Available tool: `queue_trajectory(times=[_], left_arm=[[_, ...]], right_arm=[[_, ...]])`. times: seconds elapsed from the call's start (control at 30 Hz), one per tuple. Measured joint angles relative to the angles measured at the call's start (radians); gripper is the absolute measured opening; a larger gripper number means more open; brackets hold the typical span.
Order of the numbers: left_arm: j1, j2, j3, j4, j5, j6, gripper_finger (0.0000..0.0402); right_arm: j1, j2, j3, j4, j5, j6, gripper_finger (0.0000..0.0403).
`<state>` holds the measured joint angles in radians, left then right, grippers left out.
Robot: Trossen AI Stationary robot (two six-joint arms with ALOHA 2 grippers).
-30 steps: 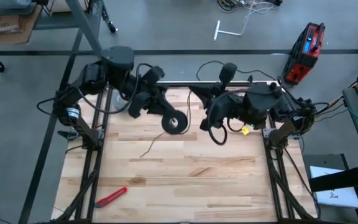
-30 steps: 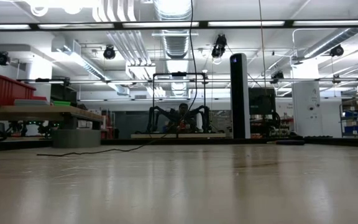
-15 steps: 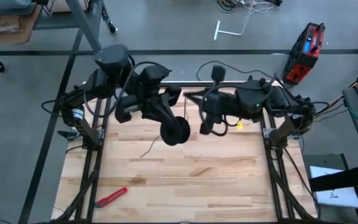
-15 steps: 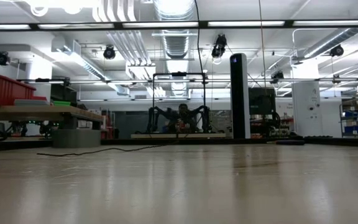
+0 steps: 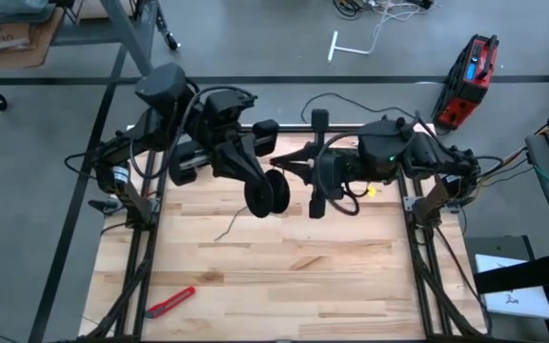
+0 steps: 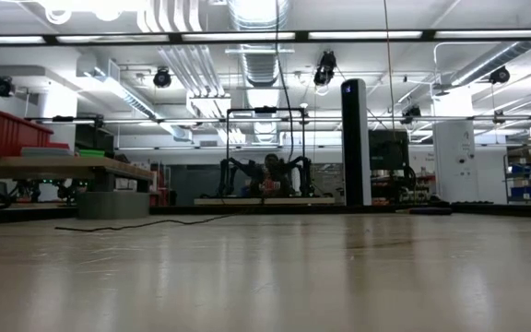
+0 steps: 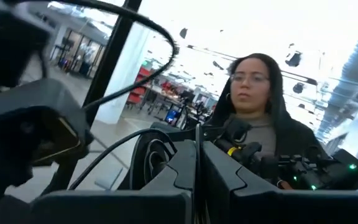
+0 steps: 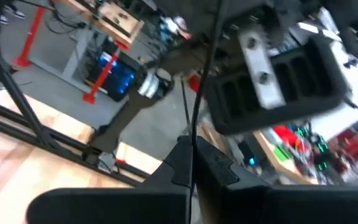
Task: Coil cords
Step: Coil the black wire on the black spool
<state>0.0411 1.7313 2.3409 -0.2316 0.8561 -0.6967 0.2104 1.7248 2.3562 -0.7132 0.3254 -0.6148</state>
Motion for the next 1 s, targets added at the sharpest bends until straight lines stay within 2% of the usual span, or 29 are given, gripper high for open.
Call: queue_trajectory(times=[0.1,0.17,0.37,0.47,0.6,0.73,0.77,0.83,0.9,1.0], left_arm=[[0.002,0.000,0.000,0.051,0.026,0.001,0.0004],[0.002,0.000,0.000,0.116,0.026,0.004,0.0004],[-0.002,0.019,0.000,0.495,0.024,-0.046,0.0004],[-0.006,0.034,0.000,0.653,-0.037,-0.043,0.0004],[-0.004,0.043,0.002,0.842,-0.114,0.065,0.0004],[-0.005,0.039,0.014,1.021,-0.111,0.204,0.0004],[-0.005,0.035,0.014,1.082,-0.097,0.254,0.0004],[-0.012,0.029,0.015,1.191,0.028,0.322,0.0004],[-0.015,0.014,0.016,1.202,0.101,0.299,0.0004],[-0.014,0.001,0.016,1.093,0.022,0.256,0.0003]], right_arm=[[-0.020,-0.002,0.000,0.051,-0.079,-0.006,0.0000],[-0.023,-0.005,0.000,0.099,-0.089,0.000,0.0001],[-0.028,-0.016,0.001,0.131,-0.152,0.097,0.0034],[-0.031,-0.016,0.000,0.134,-0.172,0.160,0.0057],[-0.028,-0.017,0.000,0.109,-0.183,0.206,0.0081],[-0.043,-0.017,0.000,0.066,-0.175,0.226,0.0097],[-0.048,-0.017,0.000,0.054,-0.175,0.229,0.0100],[-0.060,-0.016,0.000,0.042,-0.177,0.249,0.0106],[-0.074,-0.014,0.000,0.023,-0.177,0.271,0.0110],[-0.092,-0.013,-0.003,-0.011,-0.175,0.297,0.0116]])
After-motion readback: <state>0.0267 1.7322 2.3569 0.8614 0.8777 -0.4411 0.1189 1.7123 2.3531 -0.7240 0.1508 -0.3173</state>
